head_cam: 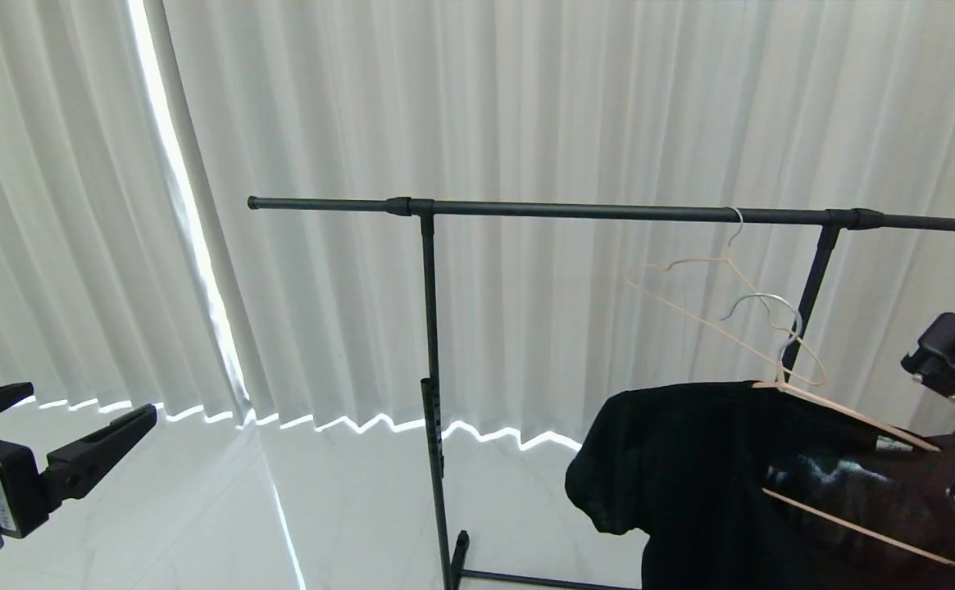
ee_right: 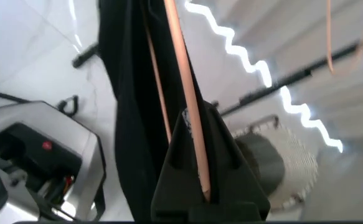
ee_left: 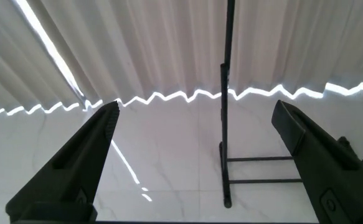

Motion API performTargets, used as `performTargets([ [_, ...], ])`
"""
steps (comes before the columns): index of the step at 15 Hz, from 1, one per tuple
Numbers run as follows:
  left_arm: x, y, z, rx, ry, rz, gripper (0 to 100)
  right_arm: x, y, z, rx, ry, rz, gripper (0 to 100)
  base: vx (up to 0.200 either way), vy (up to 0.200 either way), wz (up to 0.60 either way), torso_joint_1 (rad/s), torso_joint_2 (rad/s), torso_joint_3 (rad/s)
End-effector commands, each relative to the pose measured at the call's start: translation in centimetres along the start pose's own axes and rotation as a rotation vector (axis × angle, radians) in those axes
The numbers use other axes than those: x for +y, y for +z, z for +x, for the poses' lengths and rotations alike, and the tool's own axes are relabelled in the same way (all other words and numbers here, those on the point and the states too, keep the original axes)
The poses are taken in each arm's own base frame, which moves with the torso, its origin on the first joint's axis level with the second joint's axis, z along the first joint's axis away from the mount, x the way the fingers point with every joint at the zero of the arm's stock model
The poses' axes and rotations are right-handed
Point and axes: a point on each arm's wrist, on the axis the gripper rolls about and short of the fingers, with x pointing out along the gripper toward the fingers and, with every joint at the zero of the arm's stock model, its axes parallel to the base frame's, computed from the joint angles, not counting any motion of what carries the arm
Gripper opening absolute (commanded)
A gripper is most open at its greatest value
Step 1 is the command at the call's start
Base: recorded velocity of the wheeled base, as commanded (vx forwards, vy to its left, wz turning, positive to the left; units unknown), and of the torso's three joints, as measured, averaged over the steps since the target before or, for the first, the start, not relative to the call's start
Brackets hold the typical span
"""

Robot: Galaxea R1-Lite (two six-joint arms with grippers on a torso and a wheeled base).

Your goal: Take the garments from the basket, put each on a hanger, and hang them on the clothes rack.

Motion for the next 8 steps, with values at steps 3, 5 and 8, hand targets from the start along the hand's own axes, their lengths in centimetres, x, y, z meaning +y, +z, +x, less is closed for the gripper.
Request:
performTargets([
  [3, 0.1, -0.5, 0.5, 0.041, 0.039, -0.006, 100, -0.9, 0.9, -1.4, 0.015, -0.044, 0.130, 0, 0.000, 0.000, 0.00, 0.000, 0.00, 0.000],
  [5, -0.1, -1.7, 0.6, 0.089, 0.057, 0.022, 100, -1.1, 1.7, -1.0, 0.012, -0.046, 0.227, 0, 0.000, 0.000, 0.00, 0.000, 0.00, 0.000],
  [8, -0.2, -2.2, 0.7, 0.107, 0.048, 0.122, 100, -1.6, 3.8, -0.2, -0.005, -0.050, 0.341, 0, 0.000, 0.000, 0.00, 0.000, 0.00, 0.000],
])
